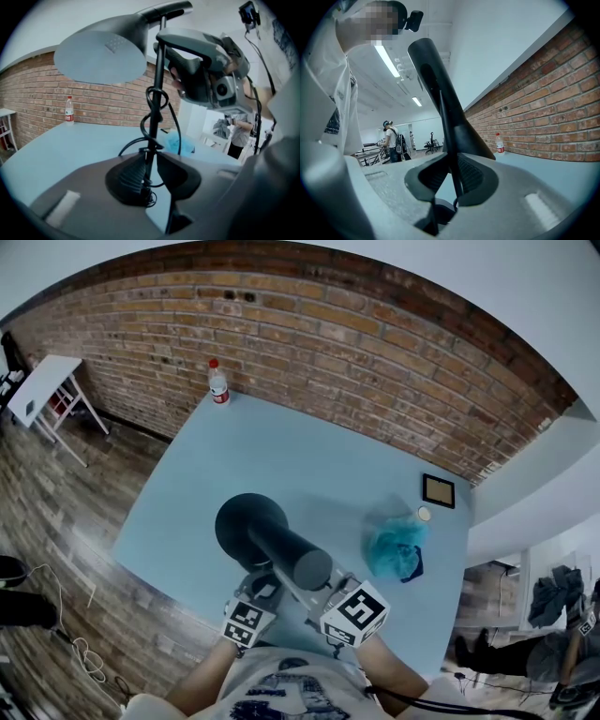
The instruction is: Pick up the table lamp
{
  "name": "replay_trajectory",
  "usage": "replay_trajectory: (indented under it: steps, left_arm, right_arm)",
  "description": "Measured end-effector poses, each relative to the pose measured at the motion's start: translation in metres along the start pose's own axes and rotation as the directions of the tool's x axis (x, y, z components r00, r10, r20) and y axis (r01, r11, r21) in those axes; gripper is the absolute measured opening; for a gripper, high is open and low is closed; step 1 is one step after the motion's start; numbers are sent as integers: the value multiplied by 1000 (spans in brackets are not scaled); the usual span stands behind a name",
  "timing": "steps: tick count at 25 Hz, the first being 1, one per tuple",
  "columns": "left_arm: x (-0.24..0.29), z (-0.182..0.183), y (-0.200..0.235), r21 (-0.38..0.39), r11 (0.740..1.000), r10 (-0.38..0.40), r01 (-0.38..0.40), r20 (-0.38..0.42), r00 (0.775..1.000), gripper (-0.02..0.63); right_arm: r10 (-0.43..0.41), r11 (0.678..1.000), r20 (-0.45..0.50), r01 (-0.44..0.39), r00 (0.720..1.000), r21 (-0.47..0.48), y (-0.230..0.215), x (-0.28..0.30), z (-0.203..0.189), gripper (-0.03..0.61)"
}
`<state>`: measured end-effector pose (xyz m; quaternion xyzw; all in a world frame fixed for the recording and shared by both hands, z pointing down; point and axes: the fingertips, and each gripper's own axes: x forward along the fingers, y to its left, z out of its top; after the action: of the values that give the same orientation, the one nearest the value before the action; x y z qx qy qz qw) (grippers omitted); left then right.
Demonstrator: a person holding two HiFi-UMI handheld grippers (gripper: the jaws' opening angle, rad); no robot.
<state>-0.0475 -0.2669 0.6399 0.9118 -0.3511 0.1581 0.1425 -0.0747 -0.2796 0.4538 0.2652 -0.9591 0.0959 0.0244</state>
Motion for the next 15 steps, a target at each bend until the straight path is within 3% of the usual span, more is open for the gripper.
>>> replay_trajectory:
  steps: [15]
  left_arm:
    - [6, -9, 6, -39, 999, -4, 5, 17, 1000, 51]
  right_arm:
    - [6, 1000, 23, -7, 1000, 13, 0, 1, 2, 54]
